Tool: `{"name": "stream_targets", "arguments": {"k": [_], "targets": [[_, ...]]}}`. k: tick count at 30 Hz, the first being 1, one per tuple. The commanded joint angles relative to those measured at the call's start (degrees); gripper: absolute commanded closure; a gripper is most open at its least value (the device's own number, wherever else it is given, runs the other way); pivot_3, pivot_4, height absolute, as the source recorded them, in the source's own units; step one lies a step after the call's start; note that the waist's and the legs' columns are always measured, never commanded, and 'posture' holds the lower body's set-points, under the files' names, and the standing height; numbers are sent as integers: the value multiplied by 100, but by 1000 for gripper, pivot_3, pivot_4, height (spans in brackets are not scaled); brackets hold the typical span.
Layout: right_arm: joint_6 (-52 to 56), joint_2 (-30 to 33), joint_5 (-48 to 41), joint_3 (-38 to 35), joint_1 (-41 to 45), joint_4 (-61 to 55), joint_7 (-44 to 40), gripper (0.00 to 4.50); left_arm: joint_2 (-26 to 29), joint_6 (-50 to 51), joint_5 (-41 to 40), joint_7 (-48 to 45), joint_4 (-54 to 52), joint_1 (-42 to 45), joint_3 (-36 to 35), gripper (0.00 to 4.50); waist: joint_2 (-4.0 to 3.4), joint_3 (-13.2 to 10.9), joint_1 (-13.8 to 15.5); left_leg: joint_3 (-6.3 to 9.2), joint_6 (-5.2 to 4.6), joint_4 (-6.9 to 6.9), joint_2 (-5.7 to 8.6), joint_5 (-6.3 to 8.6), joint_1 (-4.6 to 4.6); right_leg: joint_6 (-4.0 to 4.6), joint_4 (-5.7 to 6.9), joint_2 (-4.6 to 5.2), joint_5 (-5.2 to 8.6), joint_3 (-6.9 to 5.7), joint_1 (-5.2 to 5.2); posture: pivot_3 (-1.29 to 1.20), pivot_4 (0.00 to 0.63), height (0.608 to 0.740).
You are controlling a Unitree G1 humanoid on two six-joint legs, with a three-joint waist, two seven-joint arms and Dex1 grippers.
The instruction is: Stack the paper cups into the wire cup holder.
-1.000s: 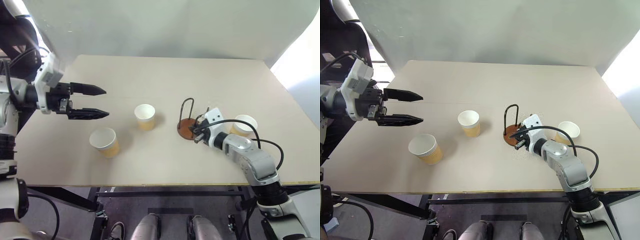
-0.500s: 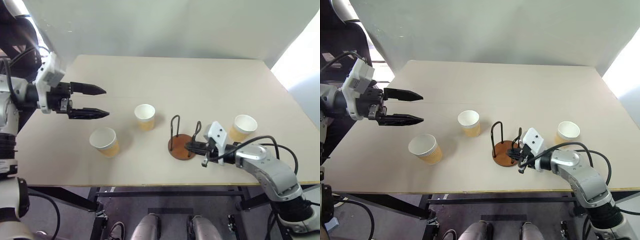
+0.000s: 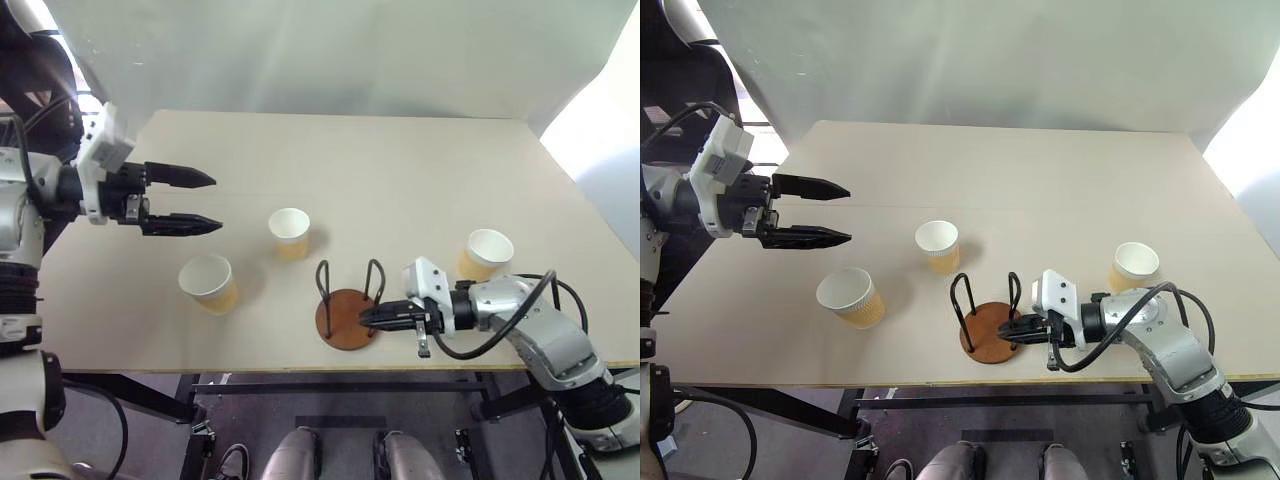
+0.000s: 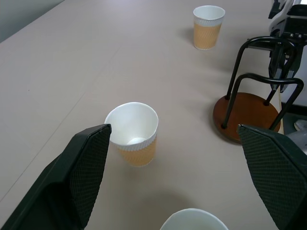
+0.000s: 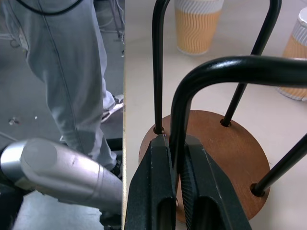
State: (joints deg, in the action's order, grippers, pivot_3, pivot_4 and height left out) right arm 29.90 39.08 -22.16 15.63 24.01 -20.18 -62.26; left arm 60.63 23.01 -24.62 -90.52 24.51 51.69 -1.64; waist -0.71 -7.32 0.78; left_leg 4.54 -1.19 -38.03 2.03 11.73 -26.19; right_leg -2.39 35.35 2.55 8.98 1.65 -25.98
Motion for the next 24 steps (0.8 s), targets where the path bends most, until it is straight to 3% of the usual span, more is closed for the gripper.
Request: {"name": "stream_targets", "arguments": {"k": [1, 18, 24], "targets": [[-238, 15, 75, -16, 110, -20, -126, 4475, 165, 17, -68, -151, -215, -13, -217, 0, 0, 0, 0, 0, 0, 0, 0, 0, 0, 0, 1, 0, 0, 0, 0, 0, 150, 740], [-307, -124, 316, 43, 165, 234, -106, 4475, 180, 45, -94, -127, -299, -6, -237, 0, 0, 0, -3, 0, 4, 0, -2, 1, 1, 5, 2, 0, -3, -1, 0, 0, 150, 740], [-304, -119, 435, 56, 190, 272, -40, 2709, 177, 37, -83, -134, -280, 26, -224, 0, 0, 0, -3, 0, 4, 0, -2, 1, 1, 5, 1, 0, -3, 0, 0, 0, 150, 740]]}}
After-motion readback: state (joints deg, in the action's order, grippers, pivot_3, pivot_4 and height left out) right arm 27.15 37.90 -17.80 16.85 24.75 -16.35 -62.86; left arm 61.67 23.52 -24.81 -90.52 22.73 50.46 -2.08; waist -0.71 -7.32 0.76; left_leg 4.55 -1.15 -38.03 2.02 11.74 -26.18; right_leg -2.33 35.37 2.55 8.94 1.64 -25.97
